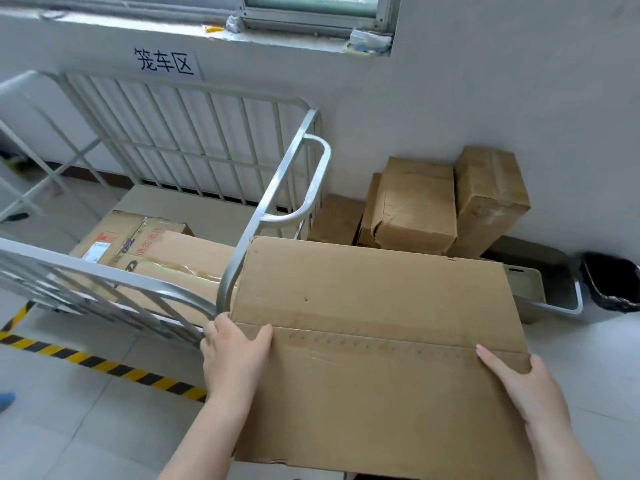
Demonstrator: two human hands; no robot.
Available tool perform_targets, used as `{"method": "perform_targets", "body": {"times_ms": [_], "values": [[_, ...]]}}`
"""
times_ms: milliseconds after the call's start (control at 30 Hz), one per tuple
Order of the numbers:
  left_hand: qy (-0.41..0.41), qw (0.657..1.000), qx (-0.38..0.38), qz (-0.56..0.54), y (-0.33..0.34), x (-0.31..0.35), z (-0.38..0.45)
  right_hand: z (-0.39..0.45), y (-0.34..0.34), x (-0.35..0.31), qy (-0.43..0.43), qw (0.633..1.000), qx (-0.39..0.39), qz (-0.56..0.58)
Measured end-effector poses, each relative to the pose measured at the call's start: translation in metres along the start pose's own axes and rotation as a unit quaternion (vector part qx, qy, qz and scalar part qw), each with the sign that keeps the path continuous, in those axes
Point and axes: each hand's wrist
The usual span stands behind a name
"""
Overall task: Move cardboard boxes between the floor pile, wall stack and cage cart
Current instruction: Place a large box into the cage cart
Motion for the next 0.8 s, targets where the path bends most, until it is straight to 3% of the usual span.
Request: {"method": "perform_targets", "body": {"times_ms": [333, 600, 800], "values": [[0.070, 0.990, 0.090, -0.083, -0.071, 0.033, -0.023, -0.014, -0.047, -0.077, -0.141, 0.988, 0.056, -0.032], [0.139, 0.955, 0.226, -0.130, -0.118, 0.097, -0.014, 0.007, -0.024, -0.121, -0.168, 0.976, 0.049, 0.130], [0.132, 0.934, 0.288, -0.166, -0.133, 0.110, 0.001, 0.021, -0.008, -0.166, -0.220, 0.962, 0.043, 0.159]]}}
Point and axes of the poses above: each hand's wrist, its own z-axis towards the middle knuckle, its own y-axis out of the palm, x = y × z, and after that the axes turned 7 degrees about -y, right-handed
